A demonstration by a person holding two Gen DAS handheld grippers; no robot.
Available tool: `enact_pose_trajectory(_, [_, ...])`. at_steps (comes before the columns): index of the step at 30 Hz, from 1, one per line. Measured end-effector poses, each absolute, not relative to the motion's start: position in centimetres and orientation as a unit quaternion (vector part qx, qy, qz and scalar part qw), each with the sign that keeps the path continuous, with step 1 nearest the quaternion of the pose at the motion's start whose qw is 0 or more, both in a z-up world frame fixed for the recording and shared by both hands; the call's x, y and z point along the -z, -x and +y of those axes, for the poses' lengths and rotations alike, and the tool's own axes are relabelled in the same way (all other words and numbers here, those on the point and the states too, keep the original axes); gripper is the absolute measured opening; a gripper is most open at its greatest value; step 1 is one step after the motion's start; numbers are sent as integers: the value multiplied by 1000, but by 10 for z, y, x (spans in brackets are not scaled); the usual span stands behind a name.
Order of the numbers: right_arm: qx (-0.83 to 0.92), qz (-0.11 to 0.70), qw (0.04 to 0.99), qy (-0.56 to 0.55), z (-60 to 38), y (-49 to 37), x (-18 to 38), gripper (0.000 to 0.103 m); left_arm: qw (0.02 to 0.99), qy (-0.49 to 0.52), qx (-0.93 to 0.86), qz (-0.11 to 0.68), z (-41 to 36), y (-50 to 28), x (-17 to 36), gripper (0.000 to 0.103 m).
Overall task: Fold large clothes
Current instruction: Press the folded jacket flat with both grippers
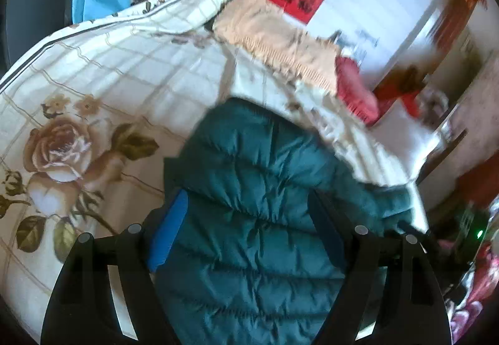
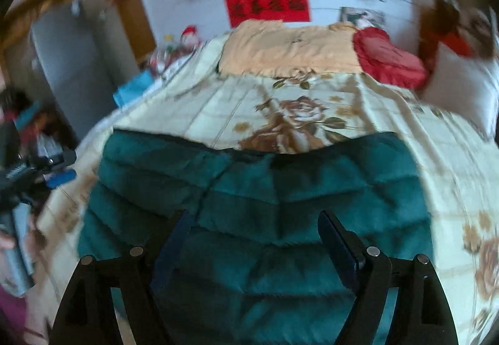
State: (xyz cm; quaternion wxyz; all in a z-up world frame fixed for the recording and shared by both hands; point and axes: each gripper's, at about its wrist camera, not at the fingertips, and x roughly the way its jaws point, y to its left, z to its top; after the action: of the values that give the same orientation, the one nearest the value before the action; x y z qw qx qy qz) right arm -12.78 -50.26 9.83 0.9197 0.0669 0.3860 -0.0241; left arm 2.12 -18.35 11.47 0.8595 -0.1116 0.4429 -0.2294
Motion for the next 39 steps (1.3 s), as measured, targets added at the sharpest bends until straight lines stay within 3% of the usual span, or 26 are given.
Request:
enact_pose_trajectory(3, [50,414,908,-45,-494,94,-72,82,851,80,192,482,-204,-37,-83,80])
enact_pose_trajectory(12, [70,452,885,-83,-516,52,-24,83,859,3,146,490,-230,-59,-53,88])
enact_pose_trajectory(15, [70,456,884,-82,-514,58,-35,83,863,-15,145,483,-233,-57,-49,89])
enact_pose_trajectory(22, [107,379,914,-95,-549,108,-85,82,868,-13,144,475,-236,-60,-45,90])
enact_pose_trajectory(28, [169,435,879,-96,-593,96,-47,83,869,-26,144,472,-242,-63,-44,91])
enact_pose_trajectory(33, [182,424,882,-92,-597,87,-27,86,875,-37,138,463,-247,-63,-42,92])
enact_pose_trajectory(39, [183,429,880,-93,-590,100,-45,87,877,-41,139,457,-248,-62,-39,93])
